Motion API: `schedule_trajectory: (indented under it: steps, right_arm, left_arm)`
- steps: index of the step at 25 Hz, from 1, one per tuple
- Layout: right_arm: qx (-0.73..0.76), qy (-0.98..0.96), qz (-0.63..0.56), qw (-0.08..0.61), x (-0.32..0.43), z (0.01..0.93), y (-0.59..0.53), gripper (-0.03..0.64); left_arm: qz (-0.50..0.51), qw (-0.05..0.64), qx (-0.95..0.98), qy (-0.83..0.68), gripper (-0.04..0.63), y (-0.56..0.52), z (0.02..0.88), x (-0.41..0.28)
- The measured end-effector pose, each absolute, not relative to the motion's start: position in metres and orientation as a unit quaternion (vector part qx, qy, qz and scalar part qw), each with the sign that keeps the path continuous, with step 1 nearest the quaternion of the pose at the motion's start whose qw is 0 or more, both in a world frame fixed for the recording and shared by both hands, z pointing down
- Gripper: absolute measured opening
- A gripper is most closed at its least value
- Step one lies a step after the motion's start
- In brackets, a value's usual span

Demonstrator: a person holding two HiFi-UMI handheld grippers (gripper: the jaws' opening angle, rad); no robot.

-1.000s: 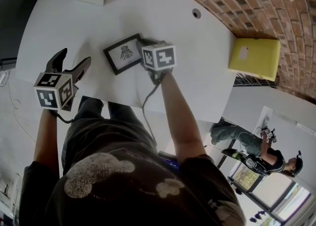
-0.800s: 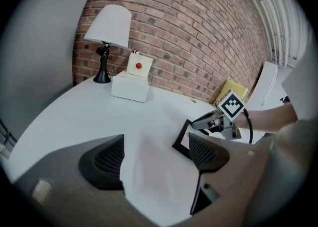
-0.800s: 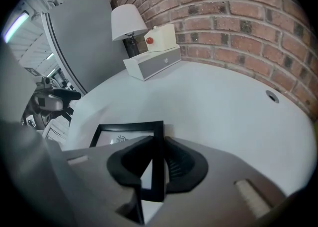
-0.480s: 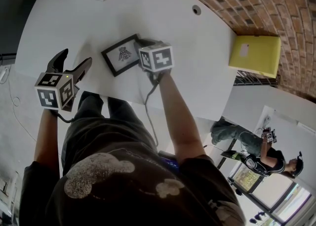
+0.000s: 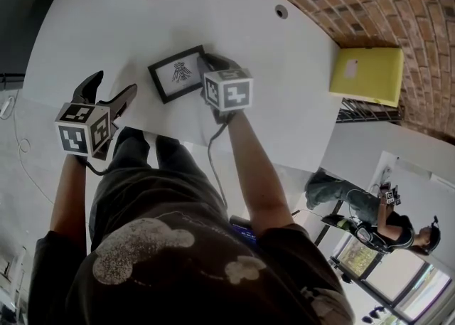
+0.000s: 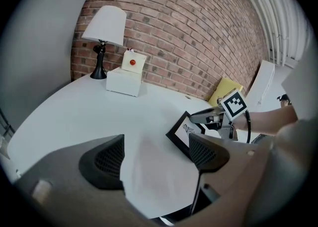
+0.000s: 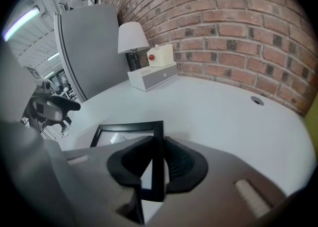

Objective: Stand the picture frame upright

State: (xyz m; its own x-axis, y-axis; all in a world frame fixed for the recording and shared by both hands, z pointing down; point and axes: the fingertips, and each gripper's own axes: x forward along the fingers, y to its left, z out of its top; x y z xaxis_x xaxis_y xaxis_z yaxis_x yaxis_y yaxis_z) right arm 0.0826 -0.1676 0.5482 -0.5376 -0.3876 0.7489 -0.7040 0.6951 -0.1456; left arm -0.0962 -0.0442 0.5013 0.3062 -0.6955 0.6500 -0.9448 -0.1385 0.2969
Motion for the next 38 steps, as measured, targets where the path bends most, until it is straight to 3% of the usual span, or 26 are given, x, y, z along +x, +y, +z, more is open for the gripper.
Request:
schedule_trajectory:
  steps: [16,18,20,24,38]
  right_arm:
    - [0.389,-0.873,0.146,0.256,0.094,0.514,-0.17,0.075]
    - [0.395,-0.872,0.146,0.25,0.096,0.514,-0.169,0.075]
    - [0.399,-0.872,0.147,0.243,0.097,0.514,-0.168,0.075]
    - [0.412,-0.868,0.151,0.231,0.102,0.513,-0.167,0.075]
    - [0.466,-0.854,0.146,0.18,0.113,0.473,-0.17,0.075]
  left_arm:
    - [0.147,0.413,0.751,-0.494,0.391,-0.087,0.527,-0.03]
    - [0.162,0.405,0.752,-0.494,0.341,-0.094,0.526,-0.026]
    - [0.173,0.41,0.753,-0.484,0.236,-0.095,0.536,-0.019]
    - [0.19,0.41,0.757,-0.472,0.156,-0.098,0.547,-0.006]
    - [0.213,0.28,0.8,-0.486,0.109,-0.132,0.492,-0.013]
